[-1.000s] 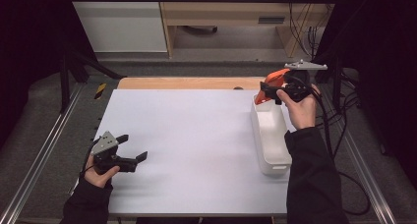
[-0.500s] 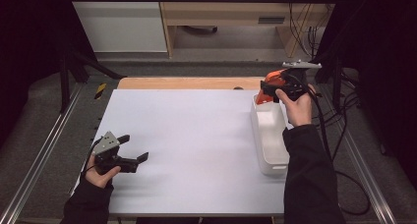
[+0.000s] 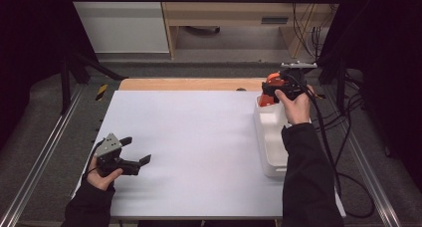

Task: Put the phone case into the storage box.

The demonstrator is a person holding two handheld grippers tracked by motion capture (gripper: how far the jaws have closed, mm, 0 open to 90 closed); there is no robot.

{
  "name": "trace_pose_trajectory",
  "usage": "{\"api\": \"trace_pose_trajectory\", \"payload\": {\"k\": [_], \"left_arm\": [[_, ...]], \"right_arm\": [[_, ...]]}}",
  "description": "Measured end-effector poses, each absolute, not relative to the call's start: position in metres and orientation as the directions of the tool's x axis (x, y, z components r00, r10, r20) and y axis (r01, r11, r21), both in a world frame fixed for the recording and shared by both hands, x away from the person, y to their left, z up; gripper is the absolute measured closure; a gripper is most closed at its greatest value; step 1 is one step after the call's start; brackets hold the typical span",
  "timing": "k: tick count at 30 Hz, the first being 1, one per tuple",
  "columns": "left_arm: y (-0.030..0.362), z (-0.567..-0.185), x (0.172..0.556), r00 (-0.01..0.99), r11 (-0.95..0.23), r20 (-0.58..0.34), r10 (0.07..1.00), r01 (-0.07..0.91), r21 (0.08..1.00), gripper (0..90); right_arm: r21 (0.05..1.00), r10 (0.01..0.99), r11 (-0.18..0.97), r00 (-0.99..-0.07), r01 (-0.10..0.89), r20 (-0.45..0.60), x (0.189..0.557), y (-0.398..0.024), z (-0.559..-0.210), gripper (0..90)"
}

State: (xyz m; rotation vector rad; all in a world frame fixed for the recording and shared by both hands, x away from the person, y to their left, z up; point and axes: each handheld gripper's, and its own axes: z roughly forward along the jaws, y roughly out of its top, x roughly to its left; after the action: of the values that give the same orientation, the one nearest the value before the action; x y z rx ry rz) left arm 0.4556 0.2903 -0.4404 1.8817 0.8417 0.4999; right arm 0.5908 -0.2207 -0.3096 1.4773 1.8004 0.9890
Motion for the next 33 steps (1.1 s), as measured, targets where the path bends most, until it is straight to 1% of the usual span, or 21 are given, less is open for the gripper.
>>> {"api": "trace_pose_trajectory", "payload": {"k": [10,33], "left_arm": [[0.289,-0.441,0.456,0.681,-0.292,-0.016,0.732,0.335,0.896,0.0],[0.286,-0.443,0.456,0.690,-0.311,-0.010,0.723,0.339,0.888,0.0]], "right_arm": [[0.827,0.988,0.087,-0.155,0.555,0.000,0.602,-0.223,-0.321,15.3],[0.802,0.994,0.044,-0.104,0.596,0.023,0.624,-0.223,-0.352,15.2]]}}
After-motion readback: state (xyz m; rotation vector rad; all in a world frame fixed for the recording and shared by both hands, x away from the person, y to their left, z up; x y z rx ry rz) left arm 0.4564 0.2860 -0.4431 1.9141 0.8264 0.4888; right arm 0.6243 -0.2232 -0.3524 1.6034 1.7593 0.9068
